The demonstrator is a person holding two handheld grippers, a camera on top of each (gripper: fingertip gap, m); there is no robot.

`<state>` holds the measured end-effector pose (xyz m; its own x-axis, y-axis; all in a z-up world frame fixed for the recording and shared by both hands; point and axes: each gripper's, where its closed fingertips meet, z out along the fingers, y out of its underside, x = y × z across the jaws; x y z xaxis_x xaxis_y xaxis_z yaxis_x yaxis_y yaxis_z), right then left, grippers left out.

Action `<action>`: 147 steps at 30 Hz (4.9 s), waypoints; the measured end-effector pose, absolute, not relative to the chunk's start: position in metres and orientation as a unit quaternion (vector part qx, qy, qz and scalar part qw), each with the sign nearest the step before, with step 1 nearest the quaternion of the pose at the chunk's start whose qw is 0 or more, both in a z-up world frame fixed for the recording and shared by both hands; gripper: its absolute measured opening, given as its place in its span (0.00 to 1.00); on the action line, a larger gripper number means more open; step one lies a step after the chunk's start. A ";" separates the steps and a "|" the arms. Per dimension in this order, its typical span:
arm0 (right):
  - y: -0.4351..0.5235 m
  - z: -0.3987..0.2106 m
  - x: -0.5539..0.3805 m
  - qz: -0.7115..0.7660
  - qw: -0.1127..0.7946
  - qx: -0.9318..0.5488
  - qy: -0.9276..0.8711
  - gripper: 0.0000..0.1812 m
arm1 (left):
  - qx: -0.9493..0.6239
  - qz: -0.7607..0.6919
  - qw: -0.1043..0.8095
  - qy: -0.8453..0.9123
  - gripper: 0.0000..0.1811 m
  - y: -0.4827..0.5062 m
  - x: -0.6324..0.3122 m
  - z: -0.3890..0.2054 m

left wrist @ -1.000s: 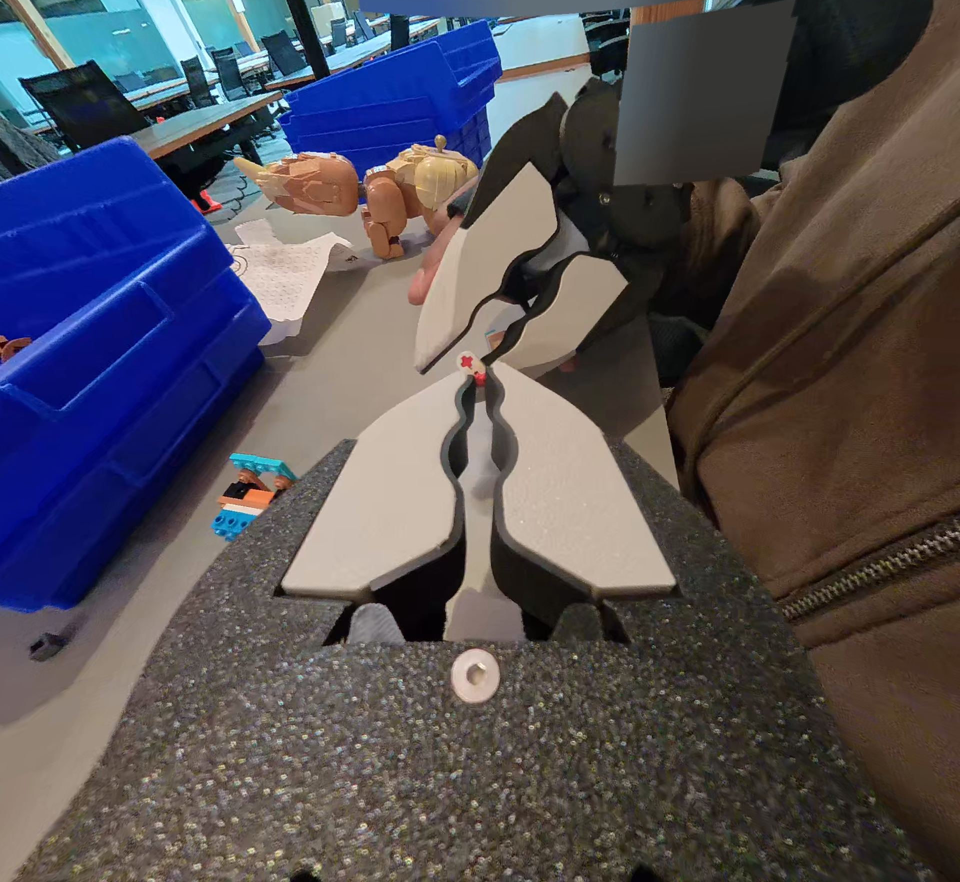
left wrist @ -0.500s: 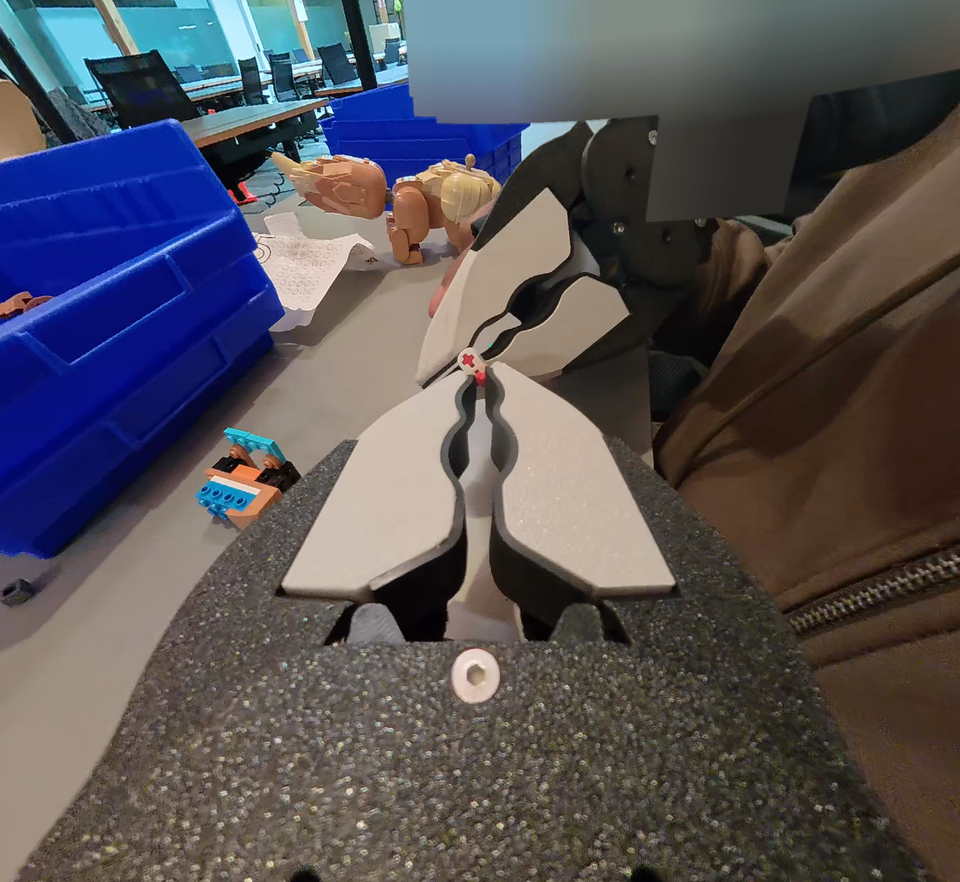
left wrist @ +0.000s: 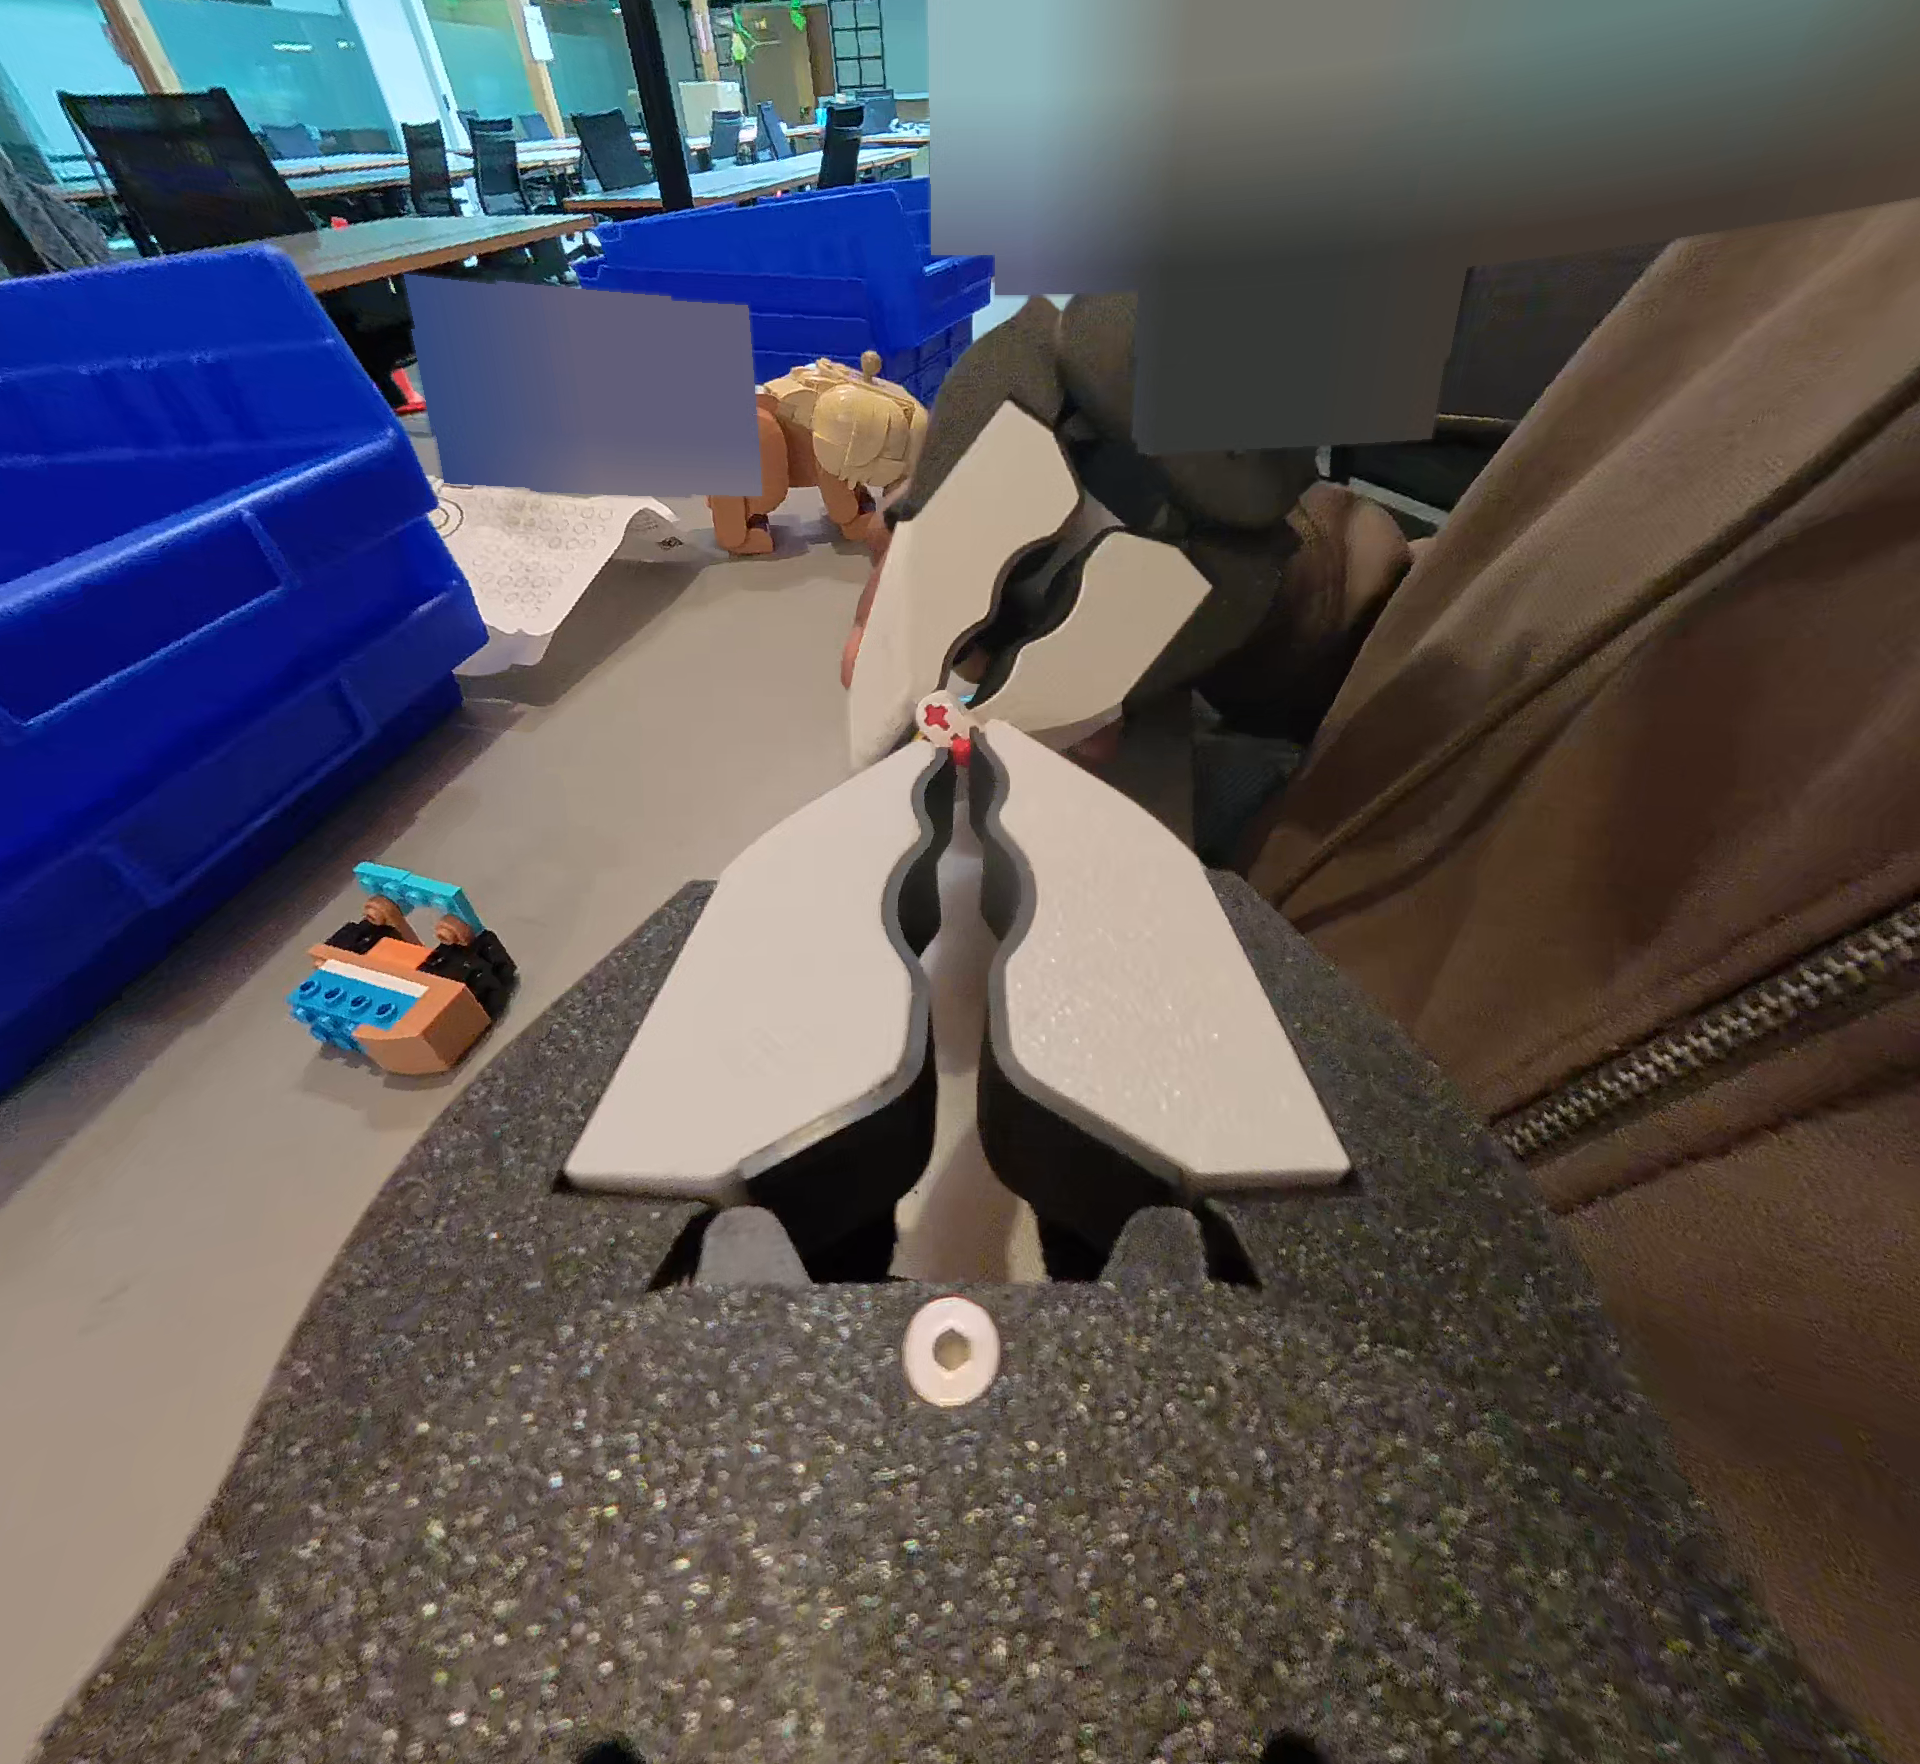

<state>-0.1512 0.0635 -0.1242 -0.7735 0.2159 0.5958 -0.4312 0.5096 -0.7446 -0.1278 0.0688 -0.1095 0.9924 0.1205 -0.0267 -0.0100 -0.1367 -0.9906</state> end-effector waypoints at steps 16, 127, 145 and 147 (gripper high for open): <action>0.112 -0.113 -0.186 0.468 0.395 -0.017 -0.791 0.01 | -0.670 -0.053 0.724 -0.158 0.00 0.019 -0.155 -0.076; 0.074 -0.126 -0.167 0.404 0.457 0.104 -0.785 0.01 | -0.766 -0.067 0.633 -0.095 0.02 0.075 -0.141 -0.118; 0.162 -0.111 -0.201 0.438 0.432 -0.031 -0.787 0.01 | -0.707 0.023 0.682 -0.186 0.00 -0.030 -0.195 -0.081; 0.153 -0.111 -0.200 0.436 0.441 -0.017 -0.784 0.01 | -0.718 0.008 0.677 -0.160 0.00 -0.013 -0.185 -0.081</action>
